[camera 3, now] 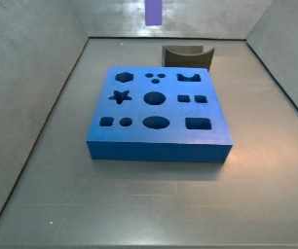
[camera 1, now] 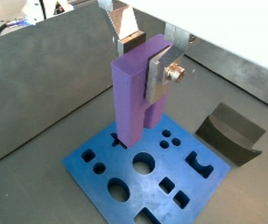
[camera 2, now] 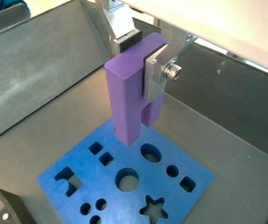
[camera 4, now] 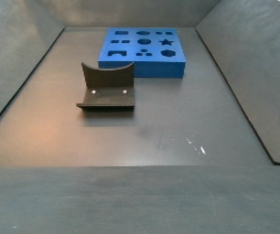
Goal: Insert the double-square object.
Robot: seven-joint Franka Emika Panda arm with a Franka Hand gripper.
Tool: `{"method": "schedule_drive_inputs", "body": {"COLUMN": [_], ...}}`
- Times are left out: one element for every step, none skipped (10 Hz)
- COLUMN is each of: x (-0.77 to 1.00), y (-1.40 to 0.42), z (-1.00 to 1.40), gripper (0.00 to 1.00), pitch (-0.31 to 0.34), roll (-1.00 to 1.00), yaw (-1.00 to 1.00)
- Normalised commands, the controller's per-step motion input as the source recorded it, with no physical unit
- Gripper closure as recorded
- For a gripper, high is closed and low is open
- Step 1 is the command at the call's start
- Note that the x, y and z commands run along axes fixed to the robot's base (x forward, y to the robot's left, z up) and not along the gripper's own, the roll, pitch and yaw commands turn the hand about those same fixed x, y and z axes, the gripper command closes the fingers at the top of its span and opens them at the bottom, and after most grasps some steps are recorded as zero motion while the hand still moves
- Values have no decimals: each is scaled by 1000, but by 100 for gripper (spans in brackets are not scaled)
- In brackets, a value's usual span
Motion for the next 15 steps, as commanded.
{"method": "schedule_drive_inputs", "body": {"x": [0, 0, 0, 0, 49, 197, 483, 600, 643, 714, 731, 700, 537, 397, 240], "y": [51, -34, 0, 0, 0, 0, 71, 146, 200, 291, 323, 329, 326, 309, 277], "z": [0, -20, -57, -51, -214, -337, -409, -409, -377, -351, -374, -403, -460, -554, -666], "gripper": [100, 100, 100, 100, 100, 100, 100, 100, 100, 100, 100, 100, 100, 100, 100], "pitch": [0, 0, -14, -3, -26, -20, 0, 0, 0, 0, 0, 7, 27, 66, 114], "roll": [-53, 0, 0, 0, 64, 151, 167, 121, 74, 7, 0, 0, 0, 0, 13], "yaw": [0, 0, -1000, -1000, -1000, -934, -763, -689, -657, -597, -574, -589, -677, -737, -794]}}
